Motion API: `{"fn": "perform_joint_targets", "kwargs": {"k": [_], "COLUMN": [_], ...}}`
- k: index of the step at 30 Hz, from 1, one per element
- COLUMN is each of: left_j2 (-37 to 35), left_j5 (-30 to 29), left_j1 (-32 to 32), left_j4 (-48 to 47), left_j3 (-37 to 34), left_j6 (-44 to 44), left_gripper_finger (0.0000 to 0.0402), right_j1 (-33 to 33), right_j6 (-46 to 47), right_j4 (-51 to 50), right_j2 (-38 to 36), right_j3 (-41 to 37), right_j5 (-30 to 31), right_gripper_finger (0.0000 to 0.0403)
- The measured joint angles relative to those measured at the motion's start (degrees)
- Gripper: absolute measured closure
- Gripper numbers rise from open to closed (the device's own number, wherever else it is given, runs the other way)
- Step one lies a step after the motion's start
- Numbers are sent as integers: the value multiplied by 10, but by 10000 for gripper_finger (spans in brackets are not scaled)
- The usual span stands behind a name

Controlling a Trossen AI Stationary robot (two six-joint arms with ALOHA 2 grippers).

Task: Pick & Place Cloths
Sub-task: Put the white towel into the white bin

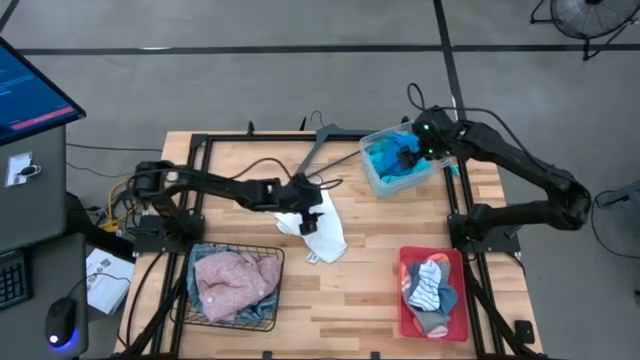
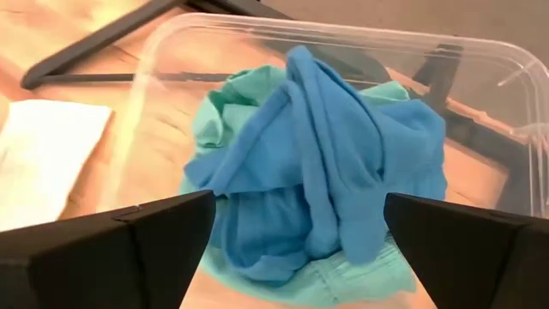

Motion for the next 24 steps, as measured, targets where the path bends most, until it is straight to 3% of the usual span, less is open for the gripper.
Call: {"fn": "perform_joint_targets", "kwargs": {"k": [12, 15, 19, 24], "left_j2": [124, 123, 94, 11], "left_j5": [39, 45, 45, 57], "left_j1": [10, 10, 9, 10], "left_j4": [11, 10, -12, -1], "left_j3": [3, 3, -1, -2], "left_j6": [-38, -55, -45, -42], "left_gripper_finger": [153, 218, 365, 396], "right_j1": [26, 30, 55, 109], "right_j6": [0, 0, -7, -71], "right_j4": [1, 2, 10, 69], "right_j2": [-12, -12, -13, -13], "right_j3": [0, 0, 0, 0], "right_j5": [1, 1, -7, -77], "right_gripper_finger": [72, 72, 72, 72]}}
